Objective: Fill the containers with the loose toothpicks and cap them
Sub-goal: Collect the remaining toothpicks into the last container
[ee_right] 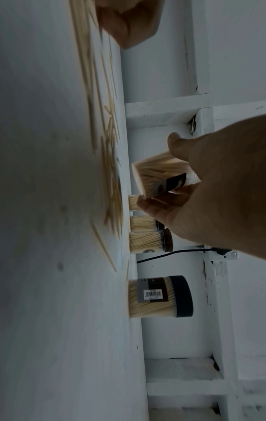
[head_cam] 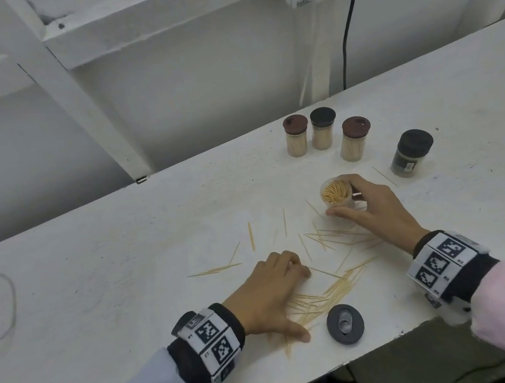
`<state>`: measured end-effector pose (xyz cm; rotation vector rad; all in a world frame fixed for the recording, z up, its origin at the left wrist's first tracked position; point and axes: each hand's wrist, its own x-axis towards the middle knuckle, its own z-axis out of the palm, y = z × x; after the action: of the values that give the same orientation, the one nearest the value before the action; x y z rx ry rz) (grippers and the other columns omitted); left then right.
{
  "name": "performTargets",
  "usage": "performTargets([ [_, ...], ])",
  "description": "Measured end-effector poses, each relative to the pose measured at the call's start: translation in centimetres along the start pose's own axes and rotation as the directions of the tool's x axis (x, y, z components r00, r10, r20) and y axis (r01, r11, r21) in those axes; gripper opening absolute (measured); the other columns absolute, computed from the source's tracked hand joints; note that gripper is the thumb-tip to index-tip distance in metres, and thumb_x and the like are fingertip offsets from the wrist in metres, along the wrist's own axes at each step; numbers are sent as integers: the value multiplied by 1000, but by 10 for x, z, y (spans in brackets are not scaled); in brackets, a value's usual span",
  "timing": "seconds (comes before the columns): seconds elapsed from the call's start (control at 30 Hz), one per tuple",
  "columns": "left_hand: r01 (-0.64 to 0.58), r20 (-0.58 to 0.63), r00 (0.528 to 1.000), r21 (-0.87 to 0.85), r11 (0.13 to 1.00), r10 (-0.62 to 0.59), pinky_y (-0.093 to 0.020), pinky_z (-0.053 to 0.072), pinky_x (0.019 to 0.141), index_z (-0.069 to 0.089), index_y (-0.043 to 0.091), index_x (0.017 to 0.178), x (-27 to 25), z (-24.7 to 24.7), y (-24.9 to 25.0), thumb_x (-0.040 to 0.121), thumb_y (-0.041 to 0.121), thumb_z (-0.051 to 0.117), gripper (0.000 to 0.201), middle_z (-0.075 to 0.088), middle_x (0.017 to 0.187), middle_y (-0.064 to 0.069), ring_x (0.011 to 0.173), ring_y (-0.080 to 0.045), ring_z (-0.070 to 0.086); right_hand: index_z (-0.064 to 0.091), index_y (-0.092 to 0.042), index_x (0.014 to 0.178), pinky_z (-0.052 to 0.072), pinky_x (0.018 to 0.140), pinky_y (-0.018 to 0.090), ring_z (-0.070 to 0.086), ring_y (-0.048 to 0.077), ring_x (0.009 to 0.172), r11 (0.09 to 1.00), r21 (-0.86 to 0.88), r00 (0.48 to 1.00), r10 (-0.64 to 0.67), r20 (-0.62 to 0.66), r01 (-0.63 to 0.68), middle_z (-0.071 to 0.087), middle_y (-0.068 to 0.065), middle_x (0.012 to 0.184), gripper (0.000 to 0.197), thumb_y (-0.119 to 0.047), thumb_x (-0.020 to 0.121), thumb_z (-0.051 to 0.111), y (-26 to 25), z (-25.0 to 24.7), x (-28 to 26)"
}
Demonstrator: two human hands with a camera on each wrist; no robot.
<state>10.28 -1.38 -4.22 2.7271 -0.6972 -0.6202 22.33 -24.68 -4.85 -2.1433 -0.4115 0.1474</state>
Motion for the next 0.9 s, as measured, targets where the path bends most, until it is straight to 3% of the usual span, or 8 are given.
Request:
performTargets([
  [0.13, 36, -28, 999, -94, 995, -38, -30, 41, 96, 48, 21, 131, -3, -4, 0, 78, 45, 73, 63, 36, 135, 5, 118, -14, 39, 53, -23, 124, 48, 88, 27, 59, 13, 102, 1000, -4, 1000, 2, 12, -2, 63, -8, 111, 54, -42, 78, 75, -1, 0, -1],
  [0.23, 41, -36, 998, -45, 998, -43, -29, 43, 86, 54, 19, 123, -4, -4, 0, 82, 43, 68, 50, 43, 127, 4, 112, -15, 45, 53, -22, 126, 48, 88, 26, 59, 14, 103, 1000, -11, 1000, -1, 17, 1, 63, -7, 113, 57, -44, 78, 74, -1, 0, -1],
  [0.37, 40, -34, 999, 28, 999, -40, -29, 41, 79, 54, 17, 121, -6, -1, 3, 84, 44, 65, 48, 48, 118, 1, 107, -16, 45, 52, -22, 127, 47, 86, 25, 58, 14, 103, 1000, -16, 1000, 13, 27, -12, 62, -6, 114, 58, -44, 78, 74, -1, 0, -1],
  [0.63, 65, -48, 997, 55, 996, -63, -31, 37, 73, 59, 13, 115, -2, -5, 9, 89, 25, 54, 29, 55, 108, -5, 97, -23, 51, 52, -21, 127, 46, 85, 23, 59, 14, 103, 1000, -15, 1000, 14, 26, -13, 63, -4, 115, 58, -44, 78, 74, -1, 0, -1],
  [0.9, 33, -50, 998, 121, 992, -27, -34, 41, 69, 65, 10, 107, 5, -10, 6, 92, 17, 48, 24, 61, 100, -6, 87, -27, 58, 52, -25, 126, 41, 78, 11, 59, 11, 102, 1000, -11, 999, 13, 44, -13, 63, -7, 112, 55, -42, 79, 75, -1, 1, -1],
])
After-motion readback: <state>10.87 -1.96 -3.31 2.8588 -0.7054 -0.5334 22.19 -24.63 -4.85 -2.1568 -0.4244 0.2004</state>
